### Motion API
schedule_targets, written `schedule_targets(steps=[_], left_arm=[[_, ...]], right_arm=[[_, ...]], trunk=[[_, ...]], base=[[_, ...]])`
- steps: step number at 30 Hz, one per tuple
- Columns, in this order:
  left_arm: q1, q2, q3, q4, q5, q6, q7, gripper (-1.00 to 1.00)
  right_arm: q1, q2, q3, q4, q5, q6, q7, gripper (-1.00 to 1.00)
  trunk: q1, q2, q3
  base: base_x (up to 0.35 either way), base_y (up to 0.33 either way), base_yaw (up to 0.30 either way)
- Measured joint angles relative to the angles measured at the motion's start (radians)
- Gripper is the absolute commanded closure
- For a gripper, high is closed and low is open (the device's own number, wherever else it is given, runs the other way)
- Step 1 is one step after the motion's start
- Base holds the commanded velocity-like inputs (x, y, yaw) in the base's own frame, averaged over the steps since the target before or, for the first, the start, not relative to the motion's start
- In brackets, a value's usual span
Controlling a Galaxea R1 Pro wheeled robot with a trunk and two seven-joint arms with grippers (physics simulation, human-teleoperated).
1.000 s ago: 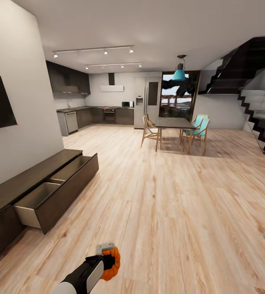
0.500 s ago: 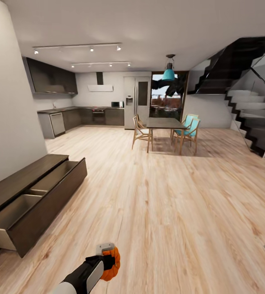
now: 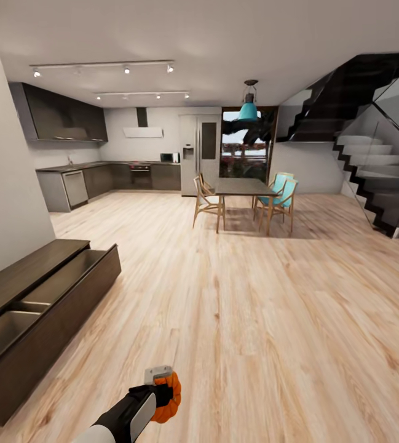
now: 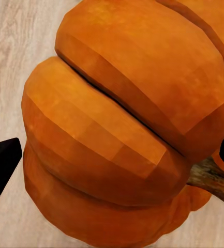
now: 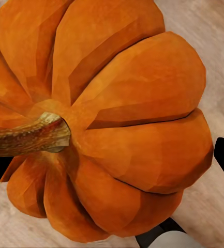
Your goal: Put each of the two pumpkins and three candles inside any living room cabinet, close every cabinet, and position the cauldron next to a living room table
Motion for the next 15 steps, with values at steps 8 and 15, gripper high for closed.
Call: schedule_targets(steps=[8, 15], left_arm=[[0.000, 0.000, 0.000, 0.000, 0.000, 0.000, 0.000, 1.00], [0.000, 0.000, -0.001, 0.000, -0.001, 0.000, 0.000, 1.00]], right_arm=[[0.000, 0.000, 0.000, -0.004, 0.000, 0.001, -0.002, 1.00], [0.000, 0.001, 0.001, -0.005, 0.000, 0.002, -0.001, 1.00]], trunk=[[0.000, 0.000, 0.000], [0.000, 0.000, 0.000]], base=[[0.350, 0.000, 0.000], [0.350, 0.000, 0.000]])
